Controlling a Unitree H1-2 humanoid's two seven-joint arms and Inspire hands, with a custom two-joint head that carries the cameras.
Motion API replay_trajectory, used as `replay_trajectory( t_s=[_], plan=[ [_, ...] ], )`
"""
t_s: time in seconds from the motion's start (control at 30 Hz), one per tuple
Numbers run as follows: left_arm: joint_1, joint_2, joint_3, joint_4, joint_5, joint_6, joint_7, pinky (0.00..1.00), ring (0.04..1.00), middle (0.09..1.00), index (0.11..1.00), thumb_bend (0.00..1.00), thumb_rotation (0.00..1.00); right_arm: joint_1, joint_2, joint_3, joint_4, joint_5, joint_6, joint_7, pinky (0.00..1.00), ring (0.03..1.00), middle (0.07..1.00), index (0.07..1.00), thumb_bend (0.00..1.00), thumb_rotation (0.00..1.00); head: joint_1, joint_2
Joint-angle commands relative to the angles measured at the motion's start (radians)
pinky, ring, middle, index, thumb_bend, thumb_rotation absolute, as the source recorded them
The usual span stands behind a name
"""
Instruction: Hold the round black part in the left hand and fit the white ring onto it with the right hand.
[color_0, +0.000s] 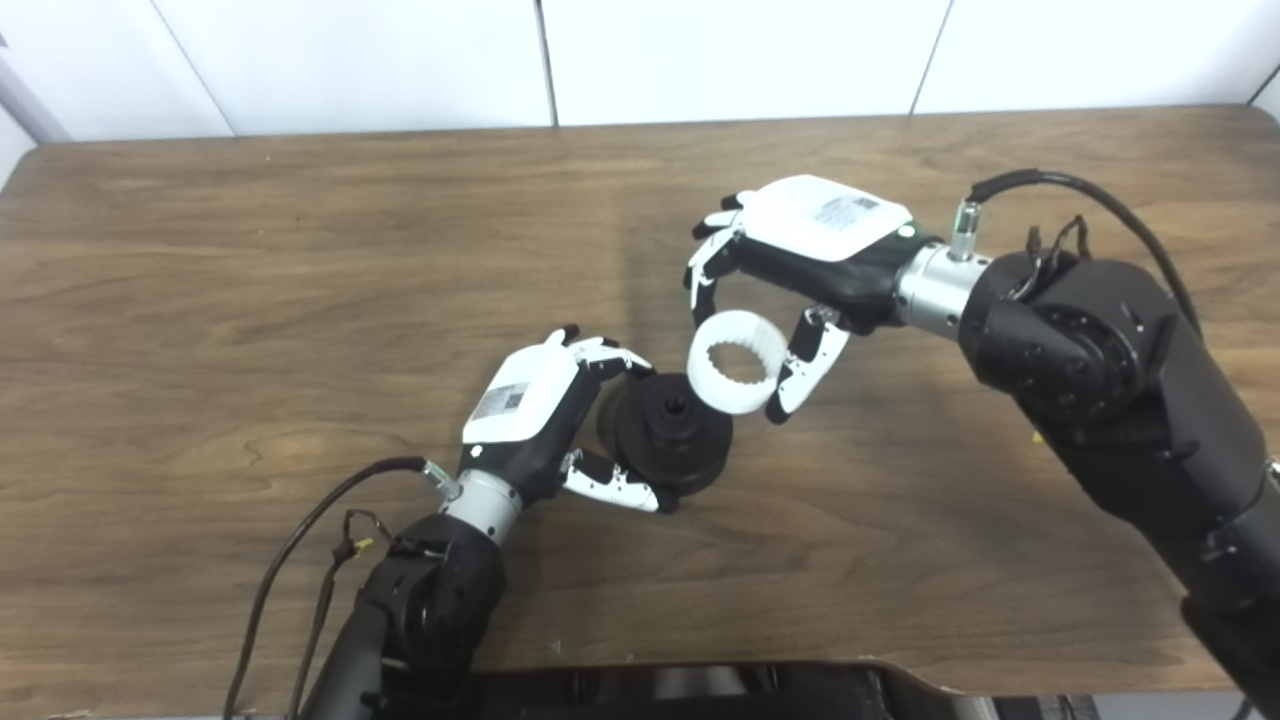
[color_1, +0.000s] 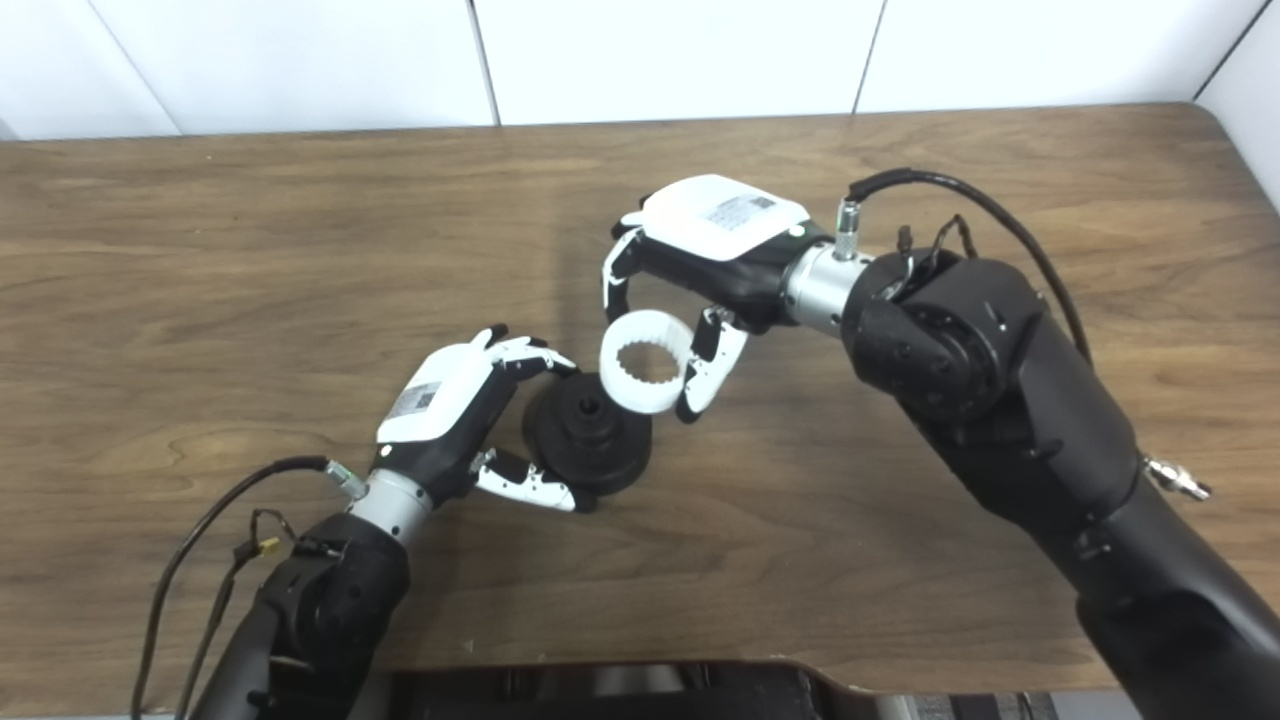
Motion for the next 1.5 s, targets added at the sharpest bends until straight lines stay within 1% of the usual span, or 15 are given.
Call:
replay_trajectory(
  t_s=[0.0,0.1,0.2,0.47,0.67,0.8,1.03,1.23,1.47],
  plan=[
    [-0.016,-0.008,-0.011,-0.002,0.007,-0.004,-0.006,1.0,0.871,0.777,0.482,0.52,0.07,-0.023,0.008,-0.007,-0.032,-0.002,-0.043,-0.023,1.0,0.92,0.78,0.48,0.53,0.14,-0.002,0.0],
    [-0.015,-0.01,-0.012,-0.004,0.01,0.001,-0.009,1.0,0.87,0.778,0.482,0.52,0.07,-0.018,0.019,-0.004,-0.022,-0.009,-0.073,-0.033,0.97,0.908,0.774,0.48,0.53,0.14,-0.001,0.0],
    [-0.015,-0.01,-0.013,-0.006,0.011,0.001,-0.01,1.0,0.869,0.778,0.482,0.52,0.07,-0.009,0.035,0.001,-0.013,-0.019,-0.087,-0.034,0.96,0.904,0.771,0.48,0.53,0.14,-0.001,0.002],
    [-0.017,-0.011,-0.019,-0.007,0.018,-0.002,-0.007,1.0,0.868,0.776,0.482,0.52,0.07,0.012,0.083,0.017,0.001,-0.05,-0.093,-0.019,0.97,0.912,0.776,0.48,0.53,0.14,0.0,0.004],
    [-0.016,-0.015,-0.018,-0.007,0.014,-0.009,0.001,1.0,0.865,0.774,0.482,0.52,0.07,0.024,0.103,0.02,0.019,-0.051,-0.099,-0.023,0.98,0.921,0.788,0.481,0.53,0.14,0.0,0.007],
    [-0.017,-0.015,-0.018,-0.012,0.019,-0.007,-0.003,1.0,0.864,0.774,0.482,0.52,0.07,0.029,0.107,0.026,0.047,-0.065,-0.118,-0.035,0.99,0.921,0.791,0.481,0.53,0.14,-0.001,0.008],
    [-0.018,-0.017,-0.014,-0.027,0.011,0.005,-0.026,1.0,0.865,0.779,0.482,0.52,0.07,0.036,0.109,0.022,0.089,-0.079,-0.161,-0.071,0.98,0.918,0.788,0.481,0.53,0.14,-0.008,0.013],
    [-0.015,-0.018,-0.015,-0.03,0.013,0.006,-0.021,1.0,0.862,0.777,0.482,0.52,0.06,0.036,0.106,0.018,0.11,-0.094,-0.175,-0.076,0.99,0.92,0.782,0.481,0.53,0.14,-0.014,0.013],
    [-0.017,-0.018,-0.015,-0.032,0.014,0.007,-0.021,1.0,0.858,0.773,0.482,0.53,0.06,0.044,0.1,0.009,0.121,-0.084,-0.181,-0.084,0.98,0.913,0.78,0.481,0.53,0.14,-0.024,0.014]
  ],
)
